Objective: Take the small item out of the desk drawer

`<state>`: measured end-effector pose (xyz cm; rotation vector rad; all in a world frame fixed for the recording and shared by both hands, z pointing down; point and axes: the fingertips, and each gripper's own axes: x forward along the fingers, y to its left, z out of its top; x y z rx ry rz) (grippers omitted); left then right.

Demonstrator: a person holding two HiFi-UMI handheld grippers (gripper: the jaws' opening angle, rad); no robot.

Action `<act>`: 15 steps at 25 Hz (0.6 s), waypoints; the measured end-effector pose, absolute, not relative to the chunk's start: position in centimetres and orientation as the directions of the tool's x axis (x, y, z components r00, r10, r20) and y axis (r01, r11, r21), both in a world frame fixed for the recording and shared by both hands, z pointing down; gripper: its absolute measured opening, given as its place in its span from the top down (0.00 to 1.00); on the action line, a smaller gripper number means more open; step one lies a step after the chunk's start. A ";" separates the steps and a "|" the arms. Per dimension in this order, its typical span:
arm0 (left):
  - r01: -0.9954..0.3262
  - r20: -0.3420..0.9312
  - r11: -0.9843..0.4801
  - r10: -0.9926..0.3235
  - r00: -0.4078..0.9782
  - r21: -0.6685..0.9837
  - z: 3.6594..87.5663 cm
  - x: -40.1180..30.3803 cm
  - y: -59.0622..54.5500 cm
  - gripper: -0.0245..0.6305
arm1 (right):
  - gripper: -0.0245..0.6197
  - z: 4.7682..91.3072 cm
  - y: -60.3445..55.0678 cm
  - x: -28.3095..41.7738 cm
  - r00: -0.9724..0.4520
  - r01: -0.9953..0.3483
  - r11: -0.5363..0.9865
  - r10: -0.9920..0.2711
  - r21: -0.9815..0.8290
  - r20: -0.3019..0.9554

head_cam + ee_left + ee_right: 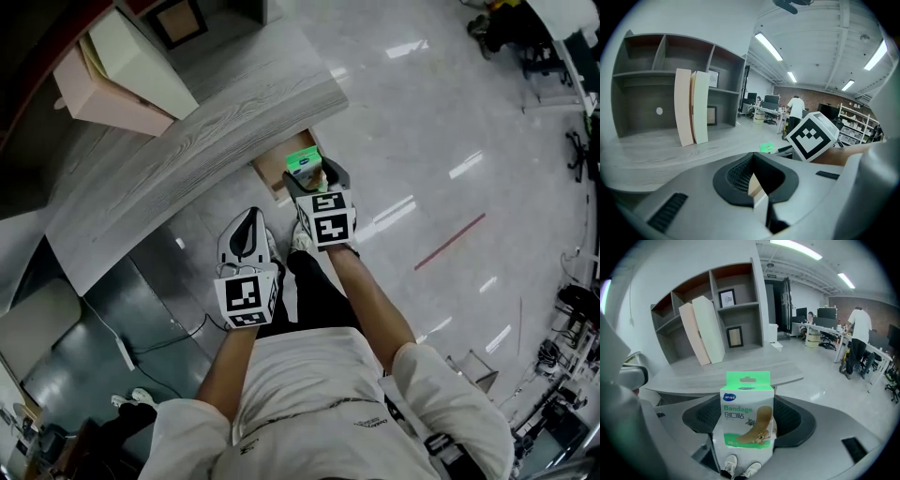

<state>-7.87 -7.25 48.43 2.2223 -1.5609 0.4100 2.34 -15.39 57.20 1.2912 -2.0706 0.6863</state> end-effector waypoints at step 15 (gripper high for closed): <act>-0.941 0.396 -0.314 -0.854 0.338 0.127 41.0 -9.0 -7.9 0.94 | 0.38 45.8 -14.3 1.7 -0.390 -0.912 0.386 -0.710 -0.139 0.586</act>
